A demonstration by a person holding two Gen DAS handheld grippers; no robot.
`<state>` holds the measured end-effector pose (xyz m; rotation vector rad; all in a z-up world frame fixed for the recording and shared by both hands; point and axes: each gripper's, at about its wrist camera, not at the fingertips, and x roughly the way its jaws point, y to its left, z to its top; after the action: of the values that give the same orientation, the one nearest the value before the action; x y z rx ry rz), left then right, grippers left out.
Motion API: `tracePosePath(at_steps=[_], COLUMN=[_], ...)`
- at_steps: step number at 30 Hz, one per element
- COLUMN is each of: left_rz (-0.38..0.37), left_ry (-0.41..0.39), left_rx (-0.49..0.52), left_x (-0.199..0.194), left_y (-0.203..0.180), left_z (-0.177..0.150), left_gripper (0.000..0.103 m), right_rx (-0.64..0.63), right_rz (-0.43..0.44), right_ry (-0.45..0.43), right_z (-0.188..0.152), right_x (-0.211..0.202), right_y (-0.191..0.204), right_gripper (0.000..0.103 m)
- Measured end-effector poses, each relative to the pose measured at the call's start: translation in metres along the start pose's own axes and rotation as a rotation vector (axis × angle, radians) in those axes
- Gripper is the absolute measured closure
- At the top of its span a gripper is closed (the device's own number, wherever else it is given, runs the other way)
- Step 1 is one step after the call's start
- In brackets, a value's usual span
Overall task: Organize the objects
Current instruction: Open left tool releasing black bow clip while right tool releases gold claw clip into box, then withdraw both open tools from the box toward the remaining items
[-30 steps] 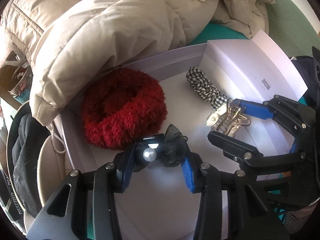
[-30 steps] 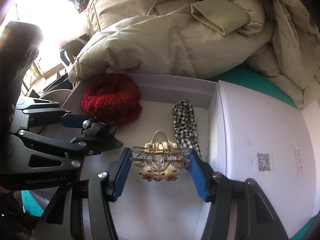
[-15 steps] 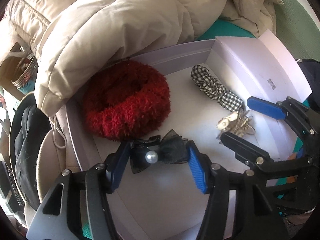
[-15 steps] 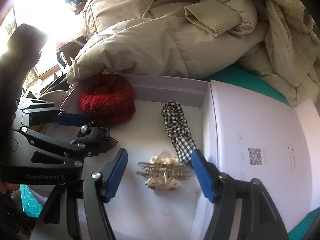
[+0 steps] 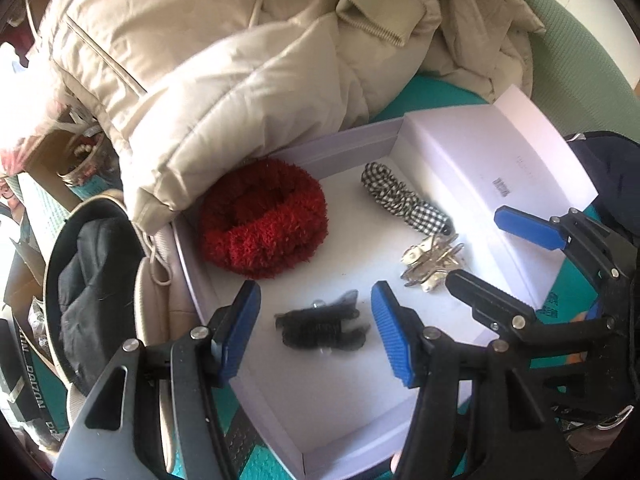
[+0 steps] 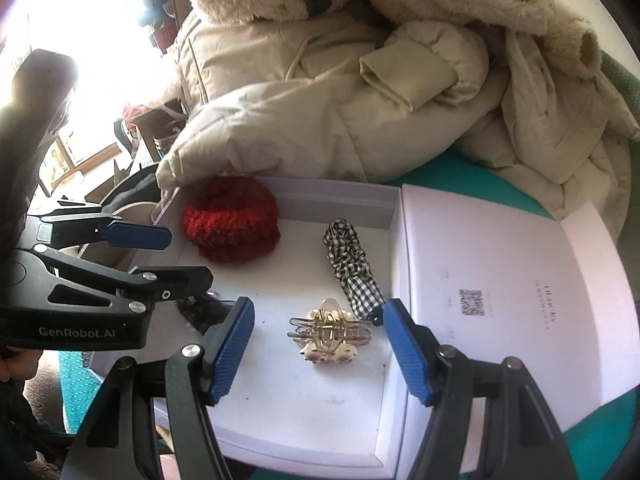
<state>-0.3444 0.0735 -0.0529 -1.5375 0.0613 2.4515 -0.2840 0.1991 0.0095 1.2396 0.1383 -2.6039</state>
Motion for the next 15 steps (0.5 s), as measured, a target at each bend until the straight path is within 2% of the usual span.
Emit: tracePosePath(at_steps=[5, 15], left_rz=[0.004, 0.017], left_ry=[-0.034, -0.112], left_rx=[-0.003, -0.004], left_x=[-0.038, -0.098], left_y=[0.020, 0.019], left_z=[-0.008, -0.018], left_gripper=[0.047, 0.044], right_rx=[-0.015, -0.026], right_rz=[-0.011, -0.022], right_ry=[-0.034, -0.102], right_z=[0.006, 0.007], right_x=[-0.020, -0.071], right_y=[0.007, 0.020], right_gripper=[0.035, 0.035])
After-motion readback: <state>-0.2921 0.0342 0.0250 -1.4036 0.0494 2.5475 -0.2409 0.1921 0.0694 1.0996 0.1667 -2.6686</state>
